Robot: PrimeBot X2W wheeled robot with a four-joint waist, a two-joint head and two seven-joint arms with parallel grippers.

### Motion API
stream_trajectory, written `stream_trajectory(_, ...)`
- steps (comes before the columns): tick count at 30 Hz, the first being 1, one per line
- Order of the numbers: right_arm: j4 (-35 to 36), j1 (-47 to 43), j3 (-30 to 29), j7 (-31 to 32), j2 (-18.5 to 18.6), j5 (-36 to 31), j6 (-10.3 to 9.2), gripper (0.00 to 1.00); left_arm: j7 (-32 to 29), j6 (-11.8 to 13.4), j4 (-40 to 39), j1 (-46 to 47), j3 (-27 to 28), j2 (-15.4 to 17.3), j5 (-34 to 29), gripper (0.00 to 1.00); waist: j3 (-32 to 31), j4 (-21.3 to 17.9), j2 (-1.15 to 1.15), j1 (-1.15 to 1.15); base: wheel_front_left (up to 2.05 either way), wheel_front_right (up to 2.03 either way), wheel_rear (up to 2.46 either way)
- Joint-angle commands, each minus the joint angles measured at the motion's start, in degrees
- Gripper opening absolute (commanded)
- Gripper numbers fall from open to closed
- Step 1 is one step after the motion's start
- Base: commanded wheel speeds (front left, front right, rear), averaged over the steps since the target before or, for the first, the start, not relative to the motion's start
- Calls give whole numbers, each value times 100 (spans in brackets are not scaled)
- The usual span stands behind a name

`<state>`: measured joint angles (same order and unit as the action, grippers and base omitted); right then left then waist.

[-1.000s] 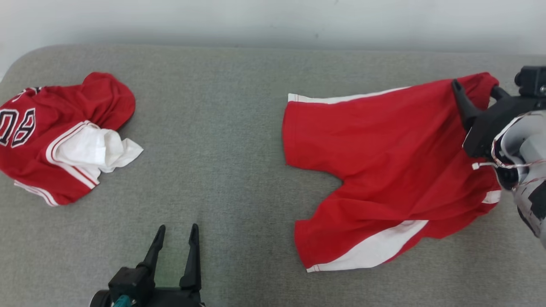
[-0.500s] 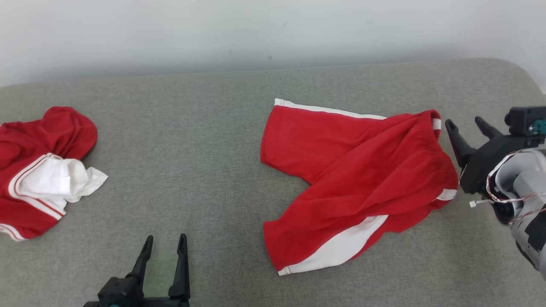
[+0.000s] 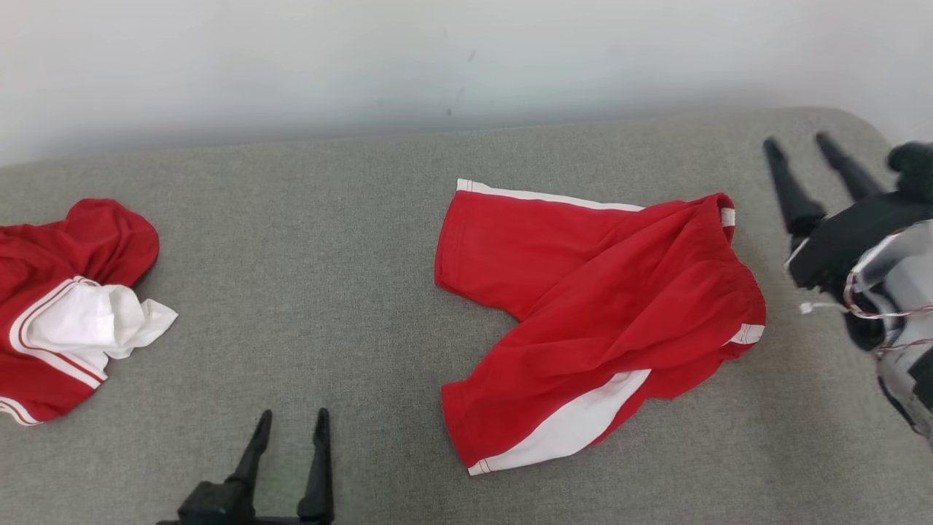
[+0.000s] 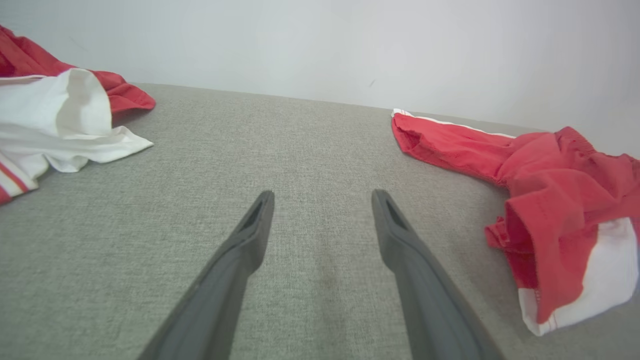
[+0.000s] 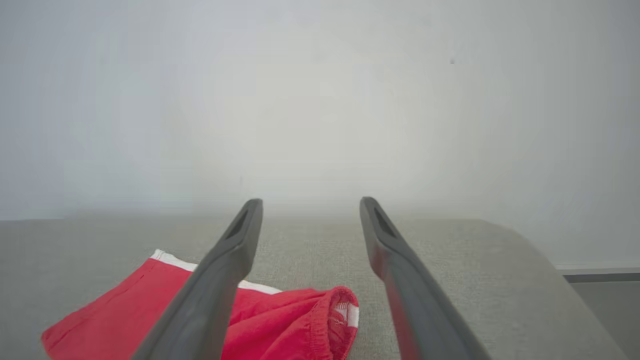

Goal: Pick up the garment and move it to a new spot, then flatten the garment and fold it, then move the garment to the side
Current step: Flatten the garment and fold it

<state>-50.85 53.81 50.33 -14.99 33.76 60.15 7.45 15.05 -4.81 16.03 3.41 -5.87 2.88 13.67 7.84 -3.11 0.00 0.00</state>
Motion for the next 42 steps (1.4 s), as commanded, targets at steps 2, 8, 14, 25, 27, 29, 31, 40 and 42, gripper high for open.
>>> stream_trajectory(2, 542, -625, -1013, -17, 82, -638, 9, 100, 14, -55, -55, -130, -190, 0, -75, 100, -70, -2, 0, 0, 0, 0, 0)
stream_trajectory(8, 1863, -2327, -3267, -19, -356, -2059, 9, 100, 14, -111, -84, -251, -575, 4, -80, 100, -150, -17, 0, 0, 0, 0, 0)
stream_trajectory(14, 2920, -3540, -4298, -20, -995, -2931, 9, 100, 14, -168, -37, -313, -925, 2, -135, 100, -147, -113, 0, 0, 0, 0, 0)
stream_trajectory(25, 3974, -4666, -4521, -20, -1890, -3561, 9, 100, 14, -261, 327, -91, -1718, 4, -39, 100, -109, -294, 0, 0, 0, 0, 0)
stream_trajectory(27, 4033, -4784, -4529, -20, -1973, -3645, 9, 100, 14, -272, 436, -52, -1856, 5, -6, 100, -99, -301, 0, 0, 0, 0, 0)
stream_trajectory(29, 4052, -4896, -4534, -20, -2101, -3681, 9, 100, 14, -276, 557, 21, -1948, 6, 65, 100, -93, -310, 0, 0, 0, 0, 0)
stream_trajectory(31, 4041, -4978, -4549, -20, -2194, -3706, 9, 100, 14, -261, 719, 125, -2029, 4, 134, 100, -77, -322, 0, 0, 0, 0, 0)
stream_trajectory(40, 3969, -4972, -4424, -21, -2364, -3869, 9, 100, 14, -261, 1354, 565, -2273, 6, 283, 100, -6, -483, 0, 0, 0, 0, 0)
stream_trajectory(42, 3955, -4938, -4412, -21, -2365, -3872, 9, 100, 14, -262, 1417, 627, -2247, 4, 355, 100, 6, -515, 0, 0, 0, 0, 0)
